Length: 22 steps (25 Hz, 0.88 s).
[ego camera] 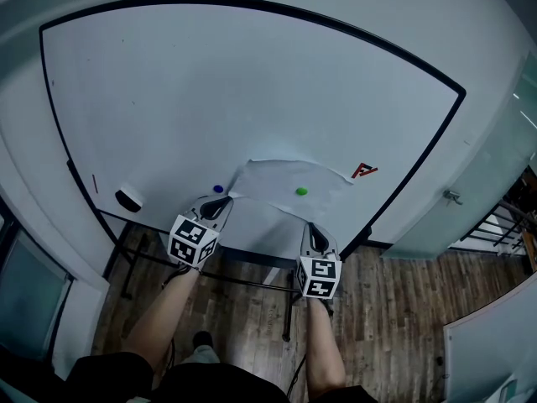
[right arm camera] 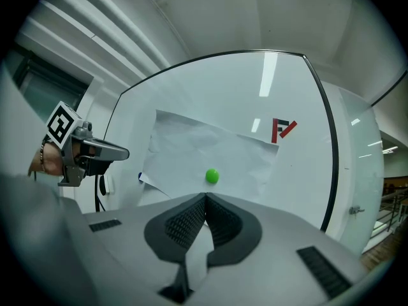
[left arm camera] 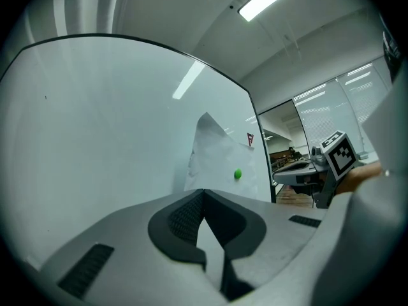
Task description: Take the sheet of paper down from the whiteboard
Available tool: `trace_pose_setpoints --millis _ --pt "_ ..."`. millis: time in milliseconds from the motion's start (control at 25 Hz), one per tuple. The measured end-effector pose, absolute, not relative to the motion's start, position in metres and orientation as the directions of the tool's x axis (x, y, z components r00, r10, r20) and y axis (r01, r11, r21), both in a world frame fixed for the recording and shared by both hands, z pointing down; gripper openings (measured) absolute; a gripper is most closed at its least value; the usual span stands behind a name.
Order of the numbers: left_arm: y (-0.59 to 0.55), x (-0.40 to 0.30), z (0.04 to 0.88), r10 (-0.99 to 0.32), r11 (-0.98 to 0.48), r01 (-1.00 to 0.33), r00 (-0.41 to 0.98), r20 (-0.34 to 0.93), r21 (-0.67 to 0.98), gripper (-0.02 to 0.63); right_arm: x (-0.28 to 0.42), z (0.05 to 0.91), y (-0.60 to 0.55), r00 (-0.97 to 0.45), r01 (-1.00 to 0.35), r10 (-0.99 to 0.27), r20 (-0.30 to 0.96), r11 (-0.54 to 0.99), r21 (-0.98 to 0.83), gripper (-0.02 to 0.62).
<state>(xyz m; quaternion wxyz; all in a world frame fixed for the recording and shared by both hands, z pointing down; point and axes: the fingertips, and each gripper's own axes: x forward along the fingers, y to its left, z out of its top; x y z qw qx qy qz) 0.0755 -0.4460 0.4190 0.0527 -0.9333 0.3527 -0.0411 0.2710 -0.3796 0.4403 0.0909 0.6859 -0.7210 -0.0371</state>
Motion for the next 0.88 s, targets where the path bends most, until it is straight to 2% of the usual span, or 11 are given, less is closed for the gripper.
trace_pose_setpoints --millis 160,440,880 --pt "-0.455 0.073 0.416 -0.658 -0.747 -0.647 0.752 0.038 -0.151 0.02 0.267 0.441 -0.386 -0.042 -0.982 -0.995 0.086 0.057 0.181 0.023" --pt "-0.479 0.088 0.409 -0.605 -0.787 -0.587 0.794 0.052 -0.188 0.15 0.265 0.439 -0.407 -0.017 -0.982 -0.996 0.092 0.035 0.187 0.023" --pt "-0.498 0.12 0.386 -0.487 -0.856 -0.473 0.873 0.024 -0.208 0.146 0.274 0.431 -0.435 0.039 -0.982 -0.996 0.074 -0.025 0.186 0.023"
